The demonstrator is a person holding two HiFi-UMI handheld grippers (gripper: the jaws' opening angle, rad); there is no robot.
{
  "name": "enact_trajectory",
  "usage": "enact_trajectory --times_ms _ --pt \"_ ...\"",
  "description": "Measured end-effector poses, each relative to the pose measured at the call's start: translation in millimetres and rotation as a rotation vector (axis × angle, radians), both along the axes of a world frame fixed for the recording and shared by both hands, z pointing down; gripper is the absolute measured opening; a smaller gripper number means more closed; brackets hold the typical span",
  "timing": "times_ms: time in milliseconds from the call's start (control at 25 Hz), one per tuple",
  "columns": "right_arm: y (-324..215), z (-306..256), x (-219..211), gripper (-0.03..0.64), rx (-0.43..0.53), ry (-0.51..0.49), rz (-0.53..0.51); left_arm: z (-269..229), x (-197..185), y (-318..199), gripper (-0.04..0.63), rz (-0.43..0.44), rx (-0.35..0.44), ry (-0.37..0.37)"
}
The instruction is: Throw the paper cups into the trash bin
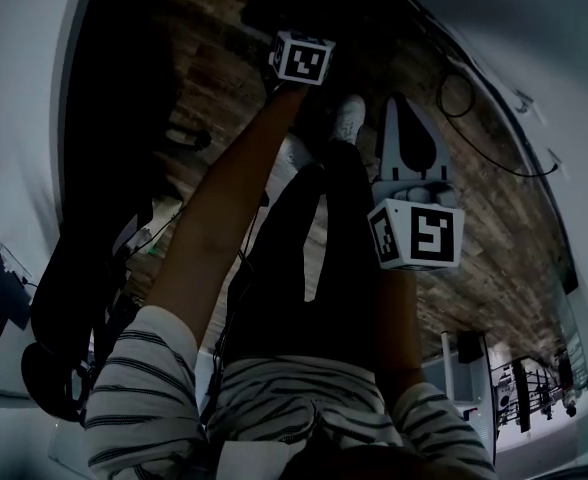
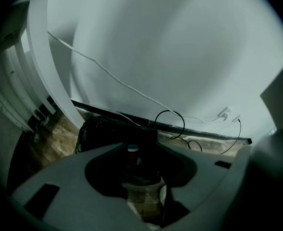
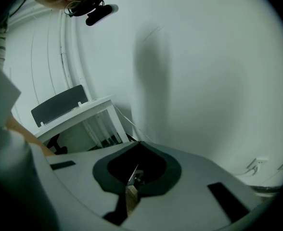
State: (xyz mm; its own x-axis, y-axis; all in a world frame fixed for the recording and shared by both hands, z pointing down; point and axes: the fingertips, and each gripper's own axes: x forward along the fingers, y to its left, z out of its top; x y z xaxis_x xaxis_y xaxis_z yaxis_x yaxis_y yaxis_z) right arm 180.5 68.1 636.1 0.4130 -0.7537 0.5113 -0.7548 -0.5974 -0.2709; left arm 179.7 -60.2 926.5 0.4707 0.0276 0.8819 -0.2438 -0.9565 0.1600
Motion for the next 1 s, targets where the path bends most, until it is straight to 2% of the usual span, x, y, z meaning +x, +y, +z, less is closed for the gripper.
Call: enact_trajectory --times_ms 280,400,480,800,1000 --pt "3.1 -25.7 -6.0 0.009 0.003 0.008 -0.006 -52.8 -3.3 2.9 0.144 -0.040 0.005 0.050" --pt "2.7 -38.9 -9.3 0.009 0.003 0.016 -0.011 -80.0 -5.2 5.1 0.126 -0.076 -0.021 0.084" --pt "0.2 -46.7 -12.4 0.009 0.004 0.024 -0.022 -97.9 -9.4 3.3 0.091 -0.109 -0.040 0.108" --pt "-9.4 -76.4 -21.3 0.009 0.015 0.059 -0.062 -151.6 -32.4 -10.5 0.070 -0.198 -0.047 0.166" --pt "-15.9 -96.6 -29.7 0.009 0.025 0.058 -0.077 -187.0 -44.1 -10.8 0.051 -0.221 -0.051 0.199"
